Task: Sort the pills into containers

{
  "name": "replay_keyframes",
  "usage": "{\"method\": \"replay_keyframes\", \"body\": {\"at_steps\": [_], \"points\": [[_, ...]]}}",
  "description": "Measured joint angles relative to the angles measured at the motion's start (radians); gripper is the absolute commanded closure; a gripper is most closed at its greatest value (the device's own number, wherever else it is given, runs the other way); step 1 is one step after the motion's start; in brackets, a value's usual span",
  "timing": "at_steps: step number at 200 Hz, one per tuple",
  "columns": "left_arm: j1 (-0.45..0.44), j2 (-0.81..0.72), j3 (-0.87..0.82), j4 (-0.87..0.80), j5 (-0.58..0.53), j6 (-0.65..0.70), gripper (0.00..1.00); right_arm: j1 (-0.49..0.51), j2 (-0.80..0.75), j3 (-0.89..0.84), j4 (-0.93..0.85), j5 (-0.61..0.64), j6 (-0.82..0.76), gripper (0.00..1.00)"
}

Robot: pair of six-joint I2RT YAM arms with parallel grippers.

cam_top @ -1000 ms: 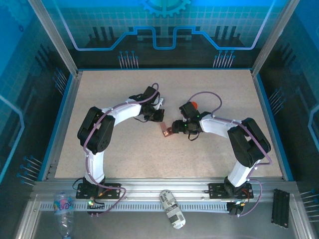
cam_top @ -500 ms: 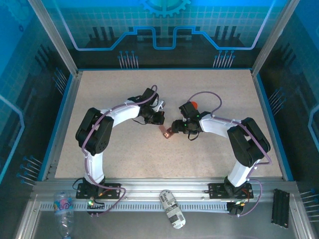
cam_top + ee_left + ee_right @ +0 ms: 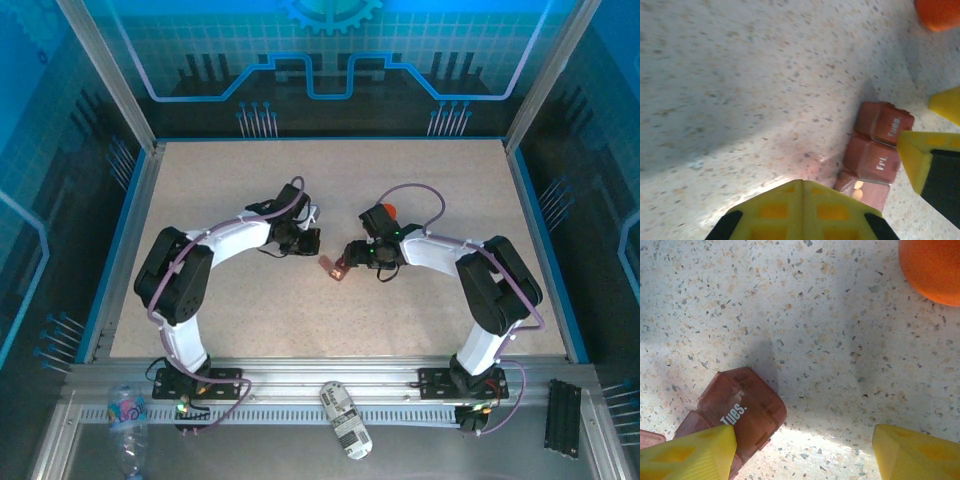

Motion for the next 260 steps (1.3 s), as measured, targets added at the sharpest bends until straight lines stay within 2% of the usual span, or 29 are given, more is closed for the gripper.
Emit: {"method": "replay_keyframes", "body": {"at_steps": [21, 63, 260], "points": [[0.005, -0.013, -0.003, 0.004, -0.038, -0.016, 1.0, 0.0, 0.0, 0.0, 0.0, 0.0, 0.0, 0.27], [0.006, -0.011, -0.01, 0.009, -0.04, -0.039, 1.0, 0.0, 0.0, 0.0, 0.001, 0.0, 0.0, 0.27], [-0.056, 0.005, -0.056, 0.047, 0.097, -0.118, 1.0, 0.0, 0.005, 0.0, 0.014, 0.0, 0.007, 0.27]]}}
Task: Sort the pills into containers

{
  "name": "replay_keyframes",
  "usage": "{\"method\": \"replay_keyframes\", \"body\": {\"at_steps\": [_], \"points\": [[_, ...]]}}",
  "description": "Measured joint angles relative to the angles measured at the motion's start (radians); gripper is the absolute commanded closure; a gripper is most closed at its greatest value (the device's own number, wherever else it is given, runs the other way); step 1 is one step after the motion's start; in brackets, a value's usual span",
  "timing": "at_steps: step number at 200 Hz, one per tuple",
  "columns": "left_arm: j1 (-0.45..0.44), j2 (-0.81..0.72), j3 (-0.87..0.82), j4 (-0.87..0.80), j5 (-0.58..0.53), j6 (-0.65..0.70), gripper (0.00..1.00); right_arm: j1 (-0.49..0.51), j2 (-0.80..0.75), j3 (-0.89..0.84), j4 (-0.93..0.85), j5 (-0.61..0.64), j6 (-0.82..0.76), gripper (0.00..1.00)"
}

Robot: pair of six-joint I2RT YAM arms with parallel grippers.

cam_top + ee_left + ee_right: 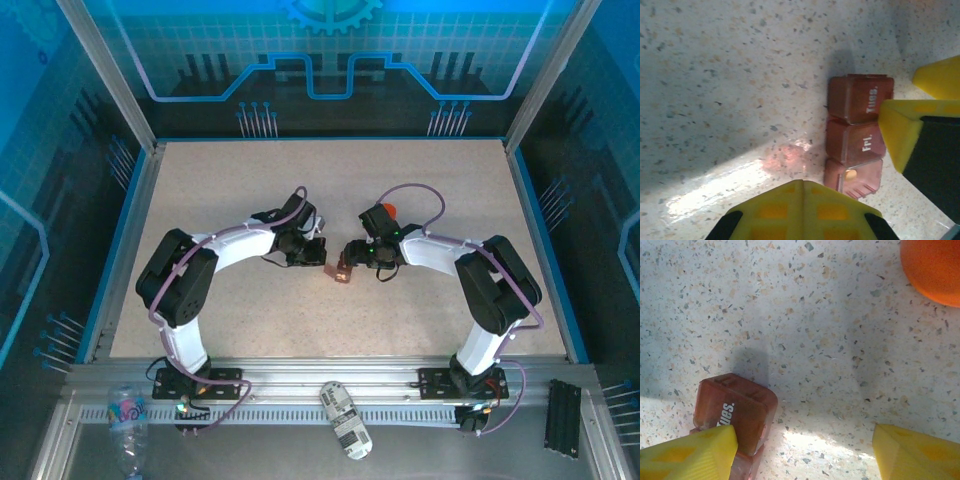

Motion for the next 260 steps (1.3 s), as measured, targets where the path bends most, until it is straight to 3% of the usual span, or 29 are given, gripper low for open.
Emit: {"method": "replay_keyframes", "body": {"at_steps": [260], "points": [[-0.14, -0.022, -0.026, 0.079, 0.042, -0.088, 1.0, 0.0, 0.019, 0.002, 0.037, -0.013, 0.016, 0.27]]}}
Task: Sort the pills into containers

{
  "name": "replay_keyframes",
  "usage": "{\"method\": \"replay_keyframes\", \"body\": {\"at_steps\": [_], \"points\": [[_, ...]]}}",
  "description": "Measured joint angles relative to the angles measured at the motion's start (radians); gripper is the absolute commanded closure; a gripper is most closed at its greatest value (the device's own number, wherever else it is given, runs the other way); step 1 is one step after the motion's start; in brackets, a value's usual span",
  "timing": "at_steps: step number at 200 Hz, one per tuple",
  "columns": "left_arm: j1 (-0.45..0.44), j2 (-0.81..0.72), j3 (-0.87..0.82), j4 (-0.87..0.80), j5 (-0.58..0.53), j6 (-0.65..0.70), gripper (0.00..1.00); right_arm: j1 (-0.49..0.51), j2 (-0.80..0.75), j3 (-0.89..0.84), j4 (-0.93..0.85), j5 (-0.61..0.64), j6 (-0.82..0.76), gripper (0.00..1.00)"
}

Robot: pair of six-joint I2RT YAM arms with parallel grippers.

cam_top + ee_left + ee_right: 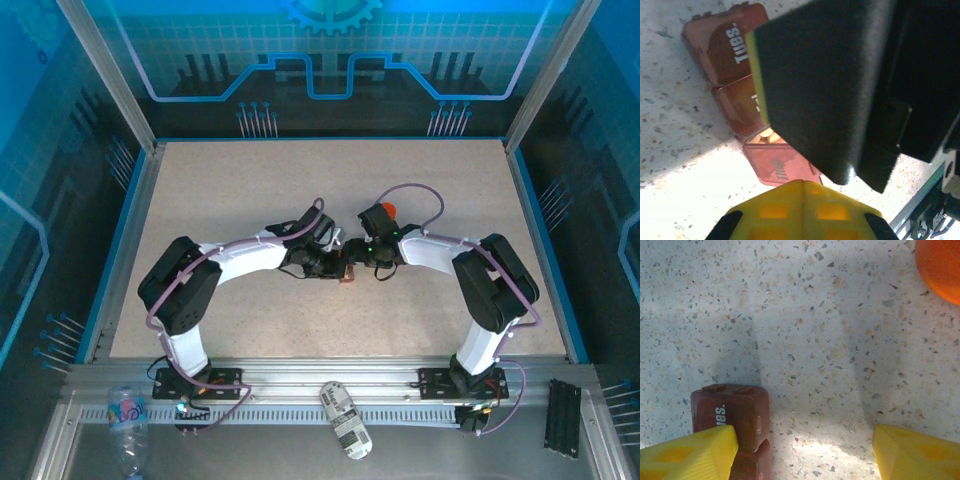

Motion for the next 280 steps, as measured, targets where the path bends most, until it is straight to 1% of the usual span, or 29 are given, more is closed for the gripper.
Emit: {"method": "replay_keyframes", "body": {"at_steps": [66, 172, 280], "points": [[-0.018, 0.053, 0.0, 0.019, -0.016, 0.0, 1.0, 0.0, 0.005, 0.002, 0.008, -0.008, 0.008, 0.27], [-0.024, 0.056, -0.002, 0.05, -0.056, -0.01, 1.0, -0.001, 0.012, 0.011, 0.003, -0.015, 0.007, 0.27], [-0.076, 0.062, -0.002, 0.081, -0.201, -0.052, 1.0, -0.015, 0.018, 0.013, 0.005, -0.033, 0.022, 0.29]]}}
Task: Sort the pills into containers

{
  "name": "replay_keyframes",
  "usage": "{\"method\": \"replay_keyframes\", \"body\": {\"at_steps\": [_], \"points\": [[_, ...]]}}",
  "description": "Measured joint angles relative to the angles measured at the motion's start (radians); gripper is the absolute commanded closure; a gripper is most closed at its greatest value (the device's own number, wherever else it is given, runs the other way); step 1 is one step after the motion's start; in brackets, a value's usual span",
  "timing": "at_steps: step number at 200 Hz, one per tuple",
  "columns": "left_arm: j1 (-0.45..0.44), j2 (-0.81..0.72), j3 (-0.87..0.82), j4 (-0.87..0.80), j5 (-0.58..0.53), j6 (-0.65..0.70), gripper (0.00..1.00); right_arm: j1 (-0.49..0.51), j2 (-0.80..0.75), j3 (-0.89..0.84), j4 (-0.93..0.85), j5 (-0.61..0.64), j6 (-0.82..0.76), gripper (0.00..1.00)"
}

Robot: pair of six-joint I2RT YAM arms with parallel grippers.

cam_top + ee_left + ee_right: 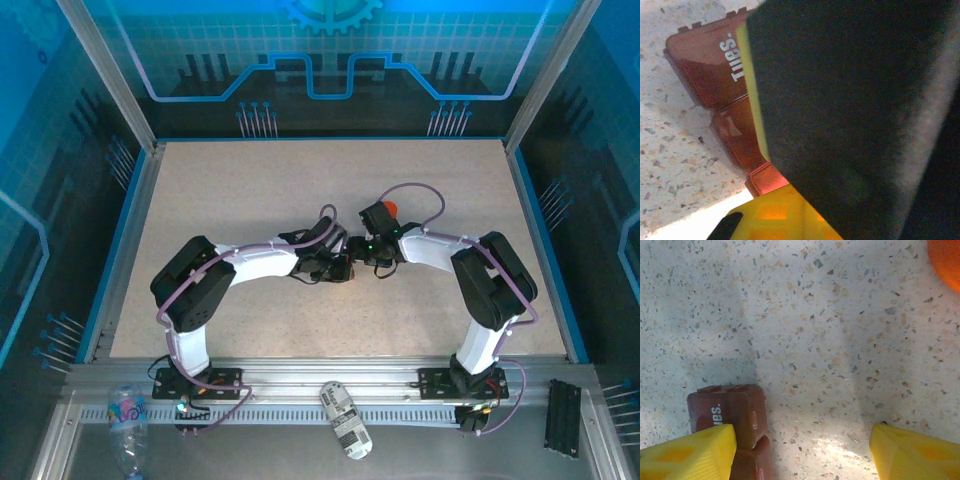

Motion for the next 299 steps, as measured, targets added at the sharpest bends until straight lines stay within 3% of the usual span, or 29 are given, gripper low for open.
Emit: {"method": "replay_keyframes", "body": {"at_steps": [59, 143, 259, 299], "points": [[-0.052, 0.0, 0.0, 0.034, -0.123, -0.005, 1.0, -0.006, 0.005, 0.004, 0.0, -0.005, 0.022, 0.29], [-0.068, 0.021, 0.036, 0.002, -0.193, -0.023, 1.0, -0.013, 0.008, 0.006, 0.0, -0.011, 0.039, 0.3], [-0.068, 0.022, 0.044, -0.001, -0.2, -0.024, 1.0, -0.019, 0.018, 0.047, -0.061, -0.011, 0.017, 0.29], [-0.068, -0.002, 0.036, -0.013, -0.2, 0.022, 0.79, -0.02, 0.023, 0.059, -0.079, -0.011, 0.005, 0.29]]}}
